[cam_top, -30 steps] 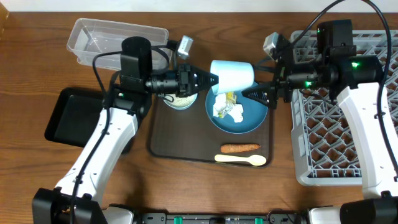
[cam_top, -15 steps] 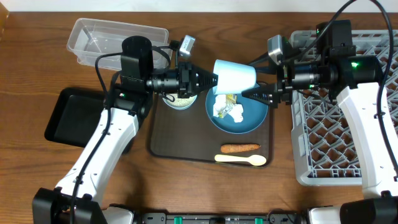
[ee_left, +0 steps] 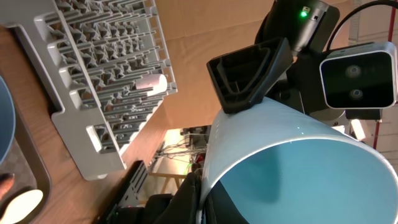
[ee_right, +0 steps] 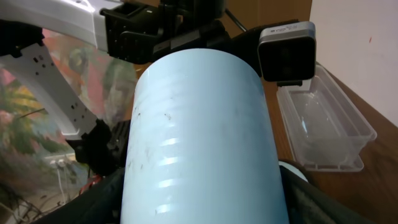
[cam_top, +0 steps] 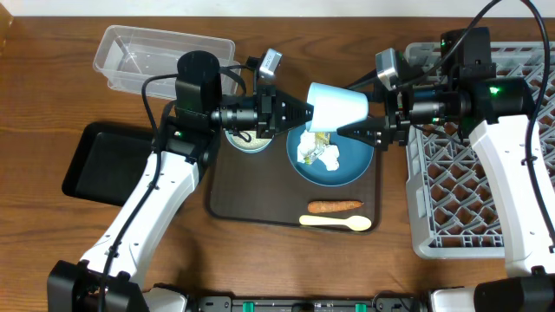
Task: Sort waste into correct bins and load items into the dishwasher rack
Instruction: 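Pass the light-blue cup from the left gripper to the right gripper, then carry the light-blue cup with the right gripper to the dish rack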
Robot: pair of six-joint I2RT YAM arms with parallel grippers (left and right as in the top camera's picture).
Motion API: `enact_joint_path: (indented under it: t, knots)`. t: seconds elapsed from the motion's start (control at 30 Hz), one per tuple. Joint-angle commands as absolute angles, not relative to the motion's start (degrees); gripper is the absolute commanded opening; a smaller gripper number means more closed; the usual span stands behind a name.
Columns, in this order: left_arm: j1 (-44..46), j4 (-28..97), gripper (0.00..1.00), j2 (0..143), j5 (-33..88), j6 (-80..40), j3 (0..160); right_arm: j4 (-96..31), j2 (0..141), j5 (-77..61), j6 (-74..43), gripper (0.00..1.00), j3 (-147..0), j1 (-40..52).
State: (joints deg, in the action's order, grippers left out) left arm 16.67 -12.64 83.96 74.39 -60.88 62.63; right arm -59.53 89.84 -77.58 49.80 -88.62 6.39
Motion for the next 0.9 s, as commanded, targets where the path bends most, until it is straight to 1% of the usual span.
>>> enact_joint_path:
  t: [0.0,0.03,0.1,0.2,0.23,0.33,0.37,0.5,0.57,0.63,0.7,0.77,0.87]
  knots:
    - [16.8,-13.0,0.06,84.2,73.9,-61.6,63.4,-59.3,89.8,-80.0,50.7,0.69,-88.2,6.8]
    - [16.8,-13.0,0.06,84.2,73.9,-61.6,63.4,-59.3,89.8,-80.0,50.7,0.67,-88.2,6.8]
    - [16.8,-13.0,0.06,84.2,73.9,-61.6,63.4,-59.0,89.8,-79.9,50.7,0.61,-88.2,6.8]
    - [16.8,-13.0,0.06,84.2,73.9,-61.6,63.4,-58.7,89.8,-79.9,50.6,0.56,-88.2,6.8]
    - [16.8,-13.0,0.07,84.2,73.9,-61.6,63.4,-58.7,89.8,-79.8,50.6,0.56,-88.2,6.8]
    - [16.8,-13.0,0.17,84.2,73.7,-60.7,63.4,-58.7,89.8,-78.6,49.6,0.55,-88.2,6.8]
    - [16.8,-13.0,0.26,84.2,73.7,-59.3,63.4,-58.7,89.8,-77.6,48.6,0.53,-88.2,6.8]
    - [16.8,-12.9,0.34,84.2,73.7,-52.1,63.3,-58.5,89.8,-70.1,43.1,0.50,-88.2,6.8]
    - [16.7,-11.9,0.38,84.2,73.3,-49.1,63.3,-57.7,89.8,-62.7,37.3,0.46,-88.2,6.7]
    - [16.6,-9.0,0.44,84.2,71.9,-44.1,63.3,-56.4,89.8,-52.6,29.8,0.44,-88.3,6.1]
    - [16.3,-4.3,0.45,84.2,69.3,-39.5,63.3,-56.1,89.8,-45.7,25.1,0.44,-88.3,5.2]
    - [15.9,4.0,0.45,84.2,63.5,-32.9,63.3,-56.2,89.6,-41.5,22.0,0.44,-88.6,3.8]
    - [15.5,13.6,0.46,84.2,55.1,-26.1,63.3,-56.7,89.4,-39.1,19.1,0.43,-89.1,1.4]
